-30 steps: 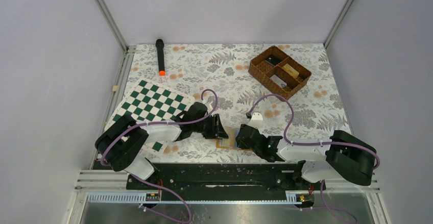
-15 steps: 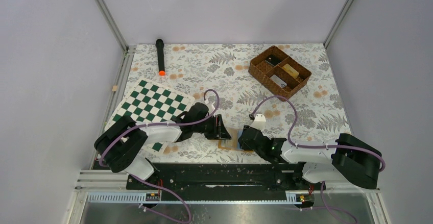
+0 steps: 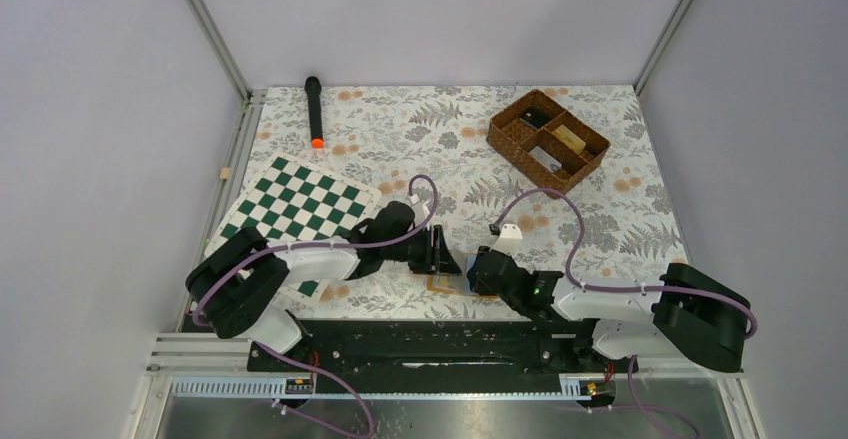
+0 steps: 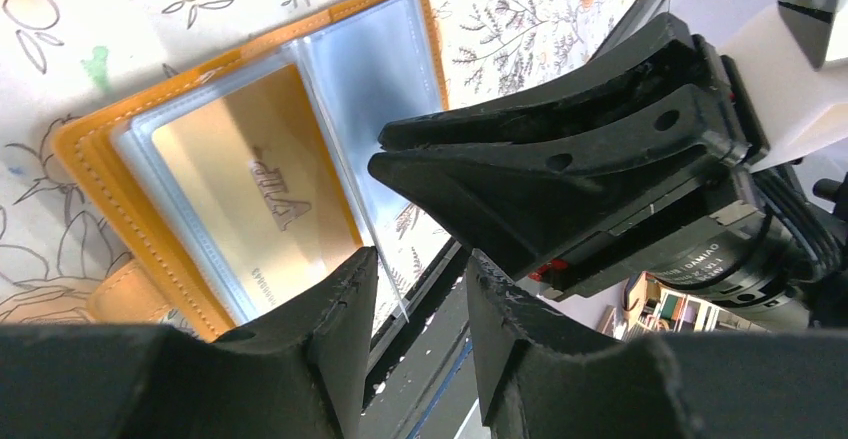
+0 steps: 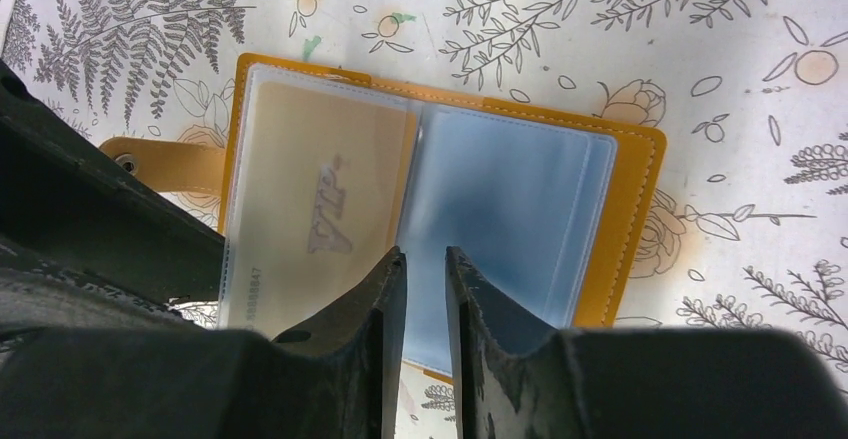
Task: Take the credit cards out of the card holder
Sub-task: Remove the credit card from the card holder.
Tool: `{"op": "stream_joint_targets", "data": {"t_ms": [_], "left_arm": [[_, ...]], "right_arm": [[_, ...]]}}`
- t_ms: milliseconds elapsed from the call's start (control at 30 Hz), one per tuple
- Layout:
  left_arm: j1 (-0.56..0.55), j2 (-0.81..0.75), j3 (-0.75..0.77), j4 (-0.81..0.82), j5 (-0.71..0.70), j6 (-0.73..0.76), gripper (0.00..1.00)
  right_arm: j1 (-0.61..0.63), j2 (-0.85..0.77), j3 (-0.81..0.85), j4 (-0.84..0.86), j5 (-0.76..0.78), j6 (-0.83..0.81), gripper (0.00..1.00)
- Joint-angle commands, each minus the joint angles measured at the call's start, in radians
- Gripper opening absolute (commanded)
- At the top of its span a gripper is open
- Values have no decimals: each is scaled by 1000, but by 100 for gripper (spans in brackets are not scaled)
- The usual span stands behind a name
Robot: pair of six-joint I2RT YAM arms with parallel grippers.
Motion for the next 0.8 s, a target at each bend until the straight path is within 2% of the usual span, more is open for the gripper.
{"op": "stream_joint_targets", "data": {"t_ms": [0, 167, 533, 767], "left_arm": [[-8, -10, 45, 69, 20, 2, 38], [-11, -1, 60, 62, 18, 3, 37], [-31, 59, 104, 59, 32, 6, 35], [-55, 103, 118, 82, 29, -8, 34]], "right_arm": [[-3, -61, -19, -43, 35, 22, 28], [-3, -164, -54, -80, 86, 29, 26], [-3, -243, -75, -131, 110, 31, 26], [-3, -395, -91, -244, 153, 50, 28]]}}
